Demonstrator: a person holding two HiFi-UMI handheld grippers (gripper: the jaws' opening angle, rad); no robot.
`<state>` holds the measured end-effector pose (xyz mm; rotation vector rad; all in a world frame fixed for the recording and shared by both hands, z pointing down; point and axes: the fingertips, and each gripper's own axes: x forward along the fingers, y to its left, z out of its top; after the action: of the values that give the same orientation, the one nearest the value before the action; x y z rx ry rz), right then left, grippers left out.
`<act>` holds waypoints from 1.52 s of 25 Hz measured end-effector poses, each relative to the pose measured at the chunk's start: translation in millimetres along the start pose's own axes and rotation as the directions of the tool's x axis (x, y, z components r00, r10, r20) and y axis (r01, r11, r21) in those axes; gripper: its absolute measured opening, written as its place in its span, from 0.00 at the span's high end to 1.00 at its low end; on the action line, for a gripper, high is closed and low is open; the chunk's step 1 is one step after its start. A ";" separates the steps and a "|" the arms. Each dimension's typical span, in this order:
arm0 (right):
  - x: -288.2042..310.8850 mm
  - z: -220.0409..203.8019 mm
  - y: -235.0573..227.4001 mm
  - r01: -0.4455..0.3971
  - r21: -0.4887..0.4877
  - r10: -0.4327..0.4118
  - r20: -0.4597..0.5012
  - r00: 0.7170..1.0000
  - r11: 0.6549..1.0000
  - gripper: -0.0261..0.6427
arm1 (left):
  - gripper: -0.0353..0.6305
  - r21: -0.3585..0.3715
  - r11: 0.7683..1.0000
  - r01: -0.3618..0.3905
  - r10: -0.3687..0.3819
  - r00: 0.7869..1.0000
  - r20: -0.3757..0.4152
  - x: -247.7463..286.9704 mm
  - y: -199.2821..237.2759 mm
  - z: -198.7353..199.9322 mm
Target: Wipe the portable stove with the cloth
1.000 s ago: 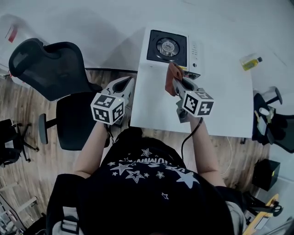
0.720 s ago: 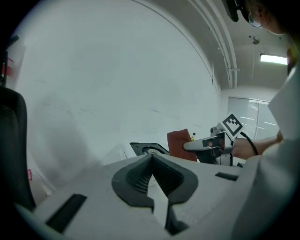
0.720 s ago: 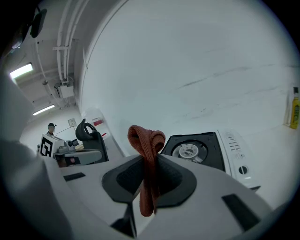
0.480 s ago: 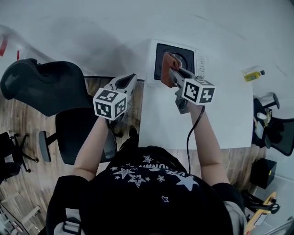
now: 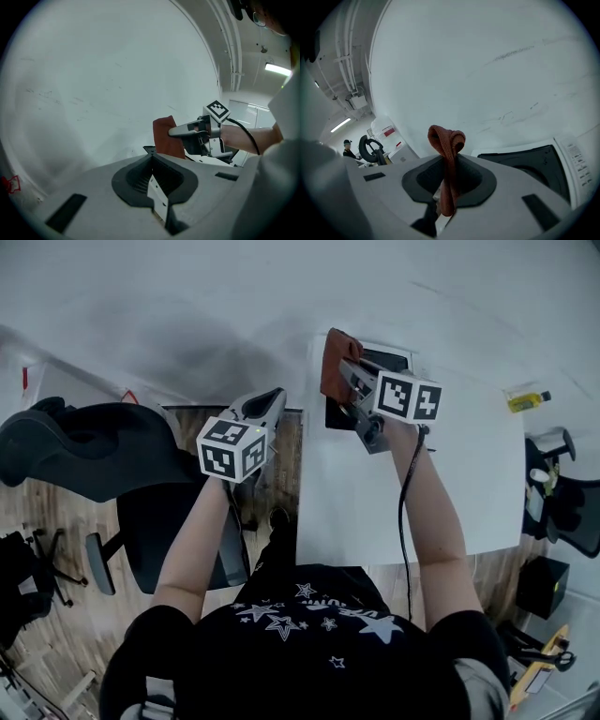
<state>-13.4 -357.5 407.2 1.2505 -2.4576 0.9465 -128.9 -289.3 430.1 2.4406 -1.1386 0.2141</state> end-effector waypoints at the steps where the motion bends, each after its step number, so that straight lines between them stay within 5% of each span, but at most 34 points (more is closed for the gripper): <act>1: 7.7 2.4 -2.6 -0.009 0.015 0.009 -0.006 1.000 1.000 0.87 | 0.94 0.000 1.000 -0.004 0.004 1.000 -0.005 3.8 2.8 0.4; 9: 66.7 2.5 -28.5 -0.077 0.143 0.096 -0.130 0.987 0.987 0.87 | 0.94 -0.015 0.996 -0.092 0.091 0.995 -0.037 27.9 33.4 -2.9; 18: 91.5 -10.1 -53.8 -0.019 -0.057 0.003 -0.257 0.966 0.998 0.87 | 0.94 -0.016 0.988 -0.156 0.155 0.987 -0.053 56.3 41.3 -6.3; 26: 84.7 -13.2 -64.9 -0.045 -0.085 0.020 -0.272 0.962 0.995 0.87 | 0.94 -0.012 0.984 -0.178 0.177 0.983 -0.047 71.1 33.5 3.2; 38: 37.1 -11.8 -131.6 0.032 -0.031 -0.038 -0.237 0.971 0.999 0.87 | 0.94 -0.024 0.989 -0.145 0.143 0.987 -0.077 106.4 -12.2 -3.2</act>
<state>66.4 -430.2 491.9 1.0978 -2.2492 0.9873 -50.3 -354.5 462.6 2.3058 -1.2763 0.3283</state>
